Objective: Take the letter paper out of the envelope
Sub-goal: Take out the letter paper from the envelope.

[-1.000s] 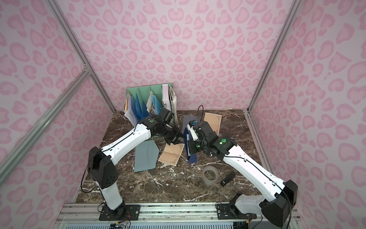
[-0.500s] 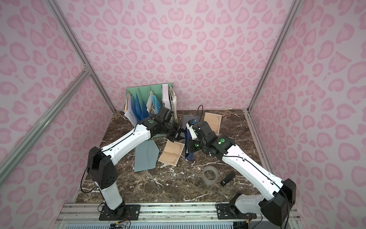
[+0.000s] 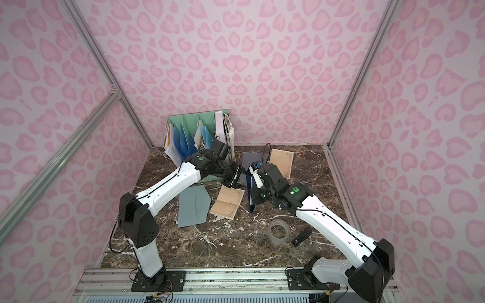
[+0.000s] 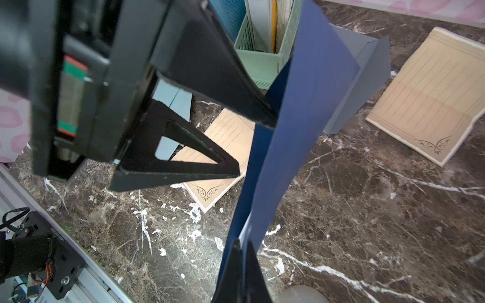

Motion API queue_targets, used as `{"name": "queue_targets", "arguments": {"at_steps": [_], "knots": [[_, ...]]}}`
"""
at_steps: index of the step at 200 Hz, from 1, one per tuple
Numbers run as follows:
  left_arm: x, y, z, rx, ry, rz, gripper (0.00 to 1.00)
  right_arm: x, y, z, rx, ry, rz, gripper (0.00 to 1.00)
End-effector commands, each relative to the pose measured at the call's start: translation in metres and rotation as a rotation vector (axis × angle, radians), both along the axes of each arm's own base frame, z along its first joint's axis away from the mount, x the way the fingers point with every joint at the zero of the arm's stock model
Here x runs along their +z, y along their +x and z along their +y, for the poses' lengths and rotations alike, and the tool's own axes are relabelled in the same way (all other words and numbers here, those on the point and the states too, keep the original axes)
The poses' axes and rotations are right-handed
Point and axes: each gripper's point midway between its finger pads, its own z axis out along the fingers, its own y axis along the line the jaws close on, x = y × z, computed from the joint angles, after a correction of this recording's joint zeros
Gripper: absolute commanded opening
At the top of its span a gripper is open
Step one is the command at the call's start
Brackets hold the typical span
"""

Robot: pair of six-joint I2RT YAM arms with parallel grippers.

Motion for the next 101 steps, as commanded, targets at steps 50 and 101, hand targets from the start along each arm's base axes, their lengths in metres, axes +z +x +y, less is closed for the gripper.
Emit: {"name": "queue_targets", "arguments": {"at_steps": [50, 101], "knots": [[0.019, 0.009, 0.001, 0.037, -0.058, -0.043, 0.48, -0.005, 0.008, -0.005, -0.016, -0.041, -0.024, 0.00], [0.078, 0.038, -0.043, -0.160, -0.248, -0.393, 0.25, -0.017, 0.006, -0.003, 0.099, 0.032, 0.185, 0.00]]}}
